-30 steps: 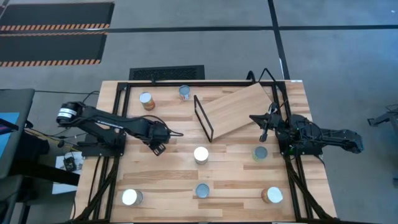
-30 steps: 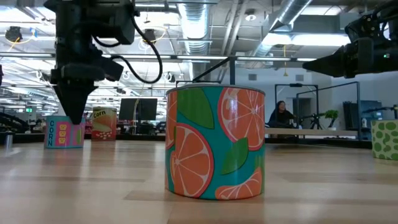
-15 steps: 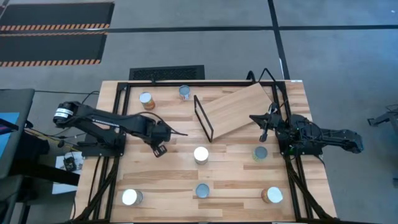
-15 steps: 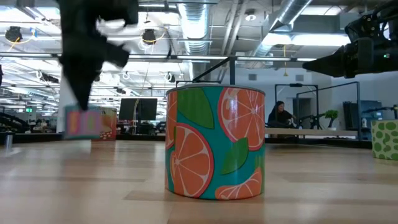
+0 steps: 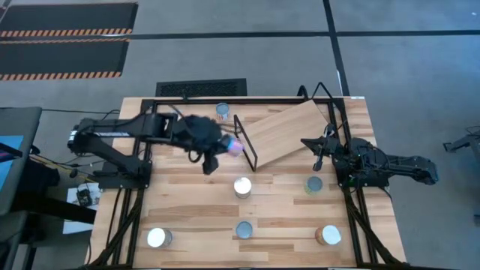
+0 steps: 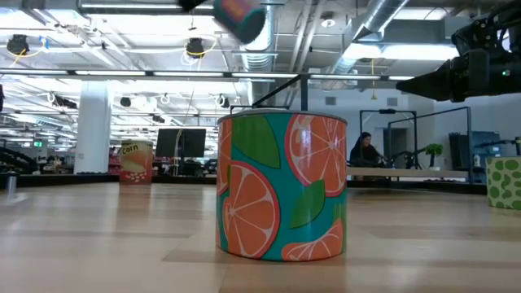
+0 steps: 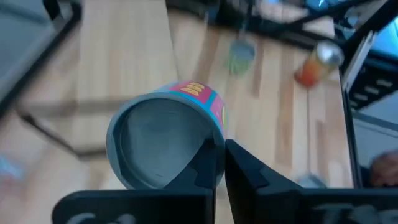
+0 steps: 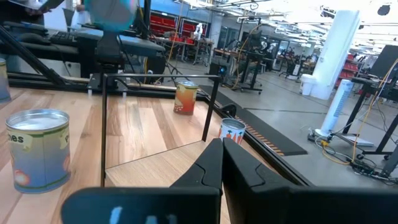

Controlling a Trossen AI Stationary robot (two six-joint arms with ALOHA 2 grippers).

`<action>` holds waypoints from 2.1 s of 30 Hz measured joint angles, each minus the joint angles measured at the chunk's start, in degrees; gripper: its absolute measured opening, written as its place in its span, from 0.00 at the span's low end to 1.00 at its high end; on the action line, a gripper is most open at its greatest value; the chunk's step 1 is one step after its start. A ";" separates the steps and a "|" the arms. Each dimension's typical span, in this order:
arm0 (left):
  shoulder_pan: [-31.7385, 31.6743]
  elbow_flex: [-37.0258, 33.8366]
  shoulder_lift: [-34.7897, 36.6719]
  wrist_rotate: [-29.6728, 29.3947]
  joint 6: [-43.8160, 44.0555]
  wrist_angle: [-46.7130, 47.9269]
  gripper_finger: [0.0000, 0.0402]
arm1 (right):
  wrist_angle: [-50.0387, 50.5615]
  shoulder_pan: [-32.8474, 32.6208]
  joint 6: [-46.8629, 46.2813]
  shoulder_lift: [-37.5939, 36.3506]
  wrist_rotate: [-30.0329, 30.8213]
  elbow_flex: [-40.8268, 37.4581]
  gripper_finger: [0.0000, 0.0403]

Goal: Pick and place cans onto a shelf
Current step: Put the canned mixed corn on the shelf

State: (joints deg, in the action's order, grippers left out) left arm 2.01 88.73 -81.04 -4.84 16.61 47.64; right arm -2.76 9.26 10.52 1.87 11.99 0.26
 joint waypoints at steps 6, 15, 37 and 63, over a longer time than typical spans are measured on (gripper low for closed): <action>-3.99 16.49 -11.44 2.10 -10.33 2.05 0.00 | 0.00 0.00 -0.01 0.00 -0.05 0.01 0.06; -12.57 42.56 -34.06 4.97 -18.95 14.89 0.00 | 0.00 -0.01 -0.02 0.00 -0.07 0.02 0.06; -18.04 44.05 -50.47 0.06 -21.97 16.24 0.00 | 0.00 -0.15 0.00 0.00 -0.09 -0.01 0.06; -19.63 43.21 -50.38 8.44 -32.09 18.29 0.00 | 0.00 -0.15 0.00 -0.01 -0.09 0.00 0.06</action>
State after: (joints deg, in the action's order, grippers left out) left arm -17.63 131.94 -131.41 3.60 -15.48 65.93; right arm -2.76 9.10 10.52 1.86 11.90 0.25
